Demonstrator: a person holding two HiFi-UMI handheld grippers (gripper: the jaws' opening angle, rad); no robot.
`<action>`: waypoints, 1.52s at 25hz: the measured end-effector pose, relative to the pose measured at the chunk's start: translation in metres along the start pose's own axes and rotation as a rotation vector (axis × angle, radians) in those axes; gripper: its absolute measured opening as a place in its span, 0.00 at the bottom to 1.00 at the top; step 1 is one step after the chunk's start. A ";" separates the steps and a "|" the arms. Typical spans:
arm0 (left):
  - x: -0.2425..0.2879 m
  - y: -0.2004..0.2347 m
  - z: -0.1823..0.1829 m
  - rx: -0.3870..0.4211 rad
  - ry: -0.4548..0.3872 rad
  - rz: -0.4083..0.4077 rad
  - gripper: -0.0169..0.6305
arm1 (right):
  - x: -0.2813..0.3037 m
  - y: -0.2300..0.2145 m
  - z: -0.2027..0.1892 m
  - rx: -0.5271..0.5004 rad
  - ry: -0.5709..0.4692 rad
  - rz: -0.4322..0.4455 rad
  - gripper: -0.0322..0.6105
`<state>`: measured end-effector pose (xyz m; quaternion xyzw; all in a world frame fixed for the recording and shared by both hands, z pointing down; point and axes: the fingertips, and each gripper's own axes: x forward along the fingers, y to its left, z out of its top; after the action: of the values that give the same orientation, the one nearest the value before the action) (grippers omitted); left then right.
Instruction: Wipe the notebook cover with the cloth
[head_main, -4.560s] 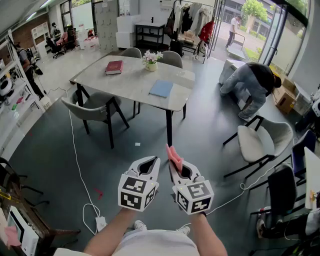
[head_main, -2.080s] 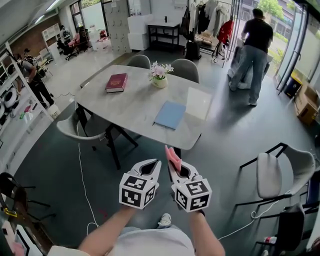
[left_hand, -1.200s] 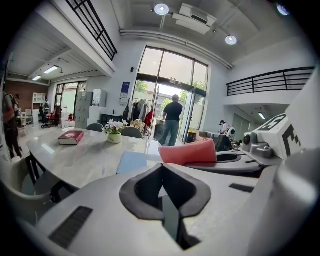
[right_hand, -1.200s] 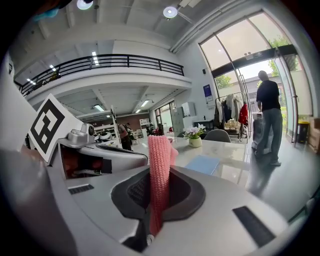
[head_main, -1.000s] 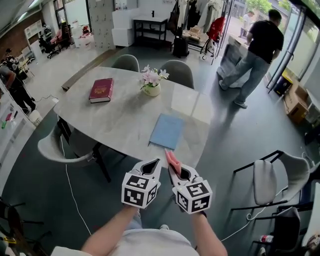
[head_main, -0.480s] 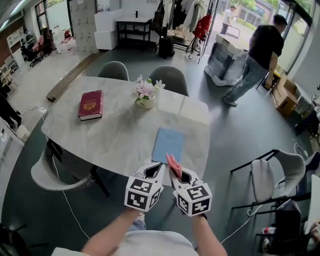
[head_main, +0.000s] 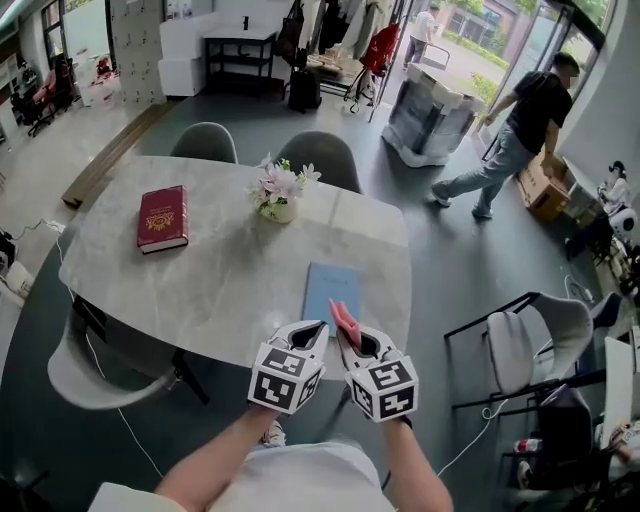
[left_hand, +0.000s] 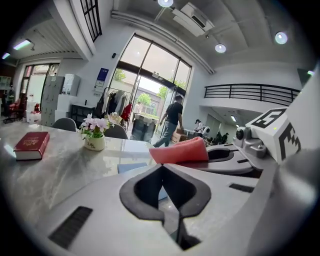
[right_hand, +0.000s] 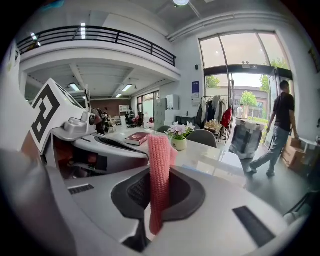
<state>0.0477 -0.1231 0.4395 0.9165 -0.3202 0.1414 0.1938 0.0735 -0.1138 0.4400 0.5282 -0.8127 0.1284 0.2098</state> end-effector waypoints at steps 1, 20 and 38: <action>0.002 0.002 0.000 -0.004 -0.001 -0.010 0.04 | 0.003 -0.003 -0.001 -0.013 0.008 -0.007 0.07; 0.076 0.042 -0.008 -0.032 0.057 0.034 0.04 | 0.087 -0.090 -0.016 -0.200 0.150 0.043 0.07; 0.144 0.086 -0.026 -0.114 0.168 0.088 0.04 | 0.186 -0.170 -0.051 -0.368 0.326 0.127 0.07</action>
<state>0.0981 -0.2496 0.5408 0.8740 -0.3501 0.2079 0.2654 0.1735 -0.3115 0.5715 0.4012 -0.8093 0.0747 0.4224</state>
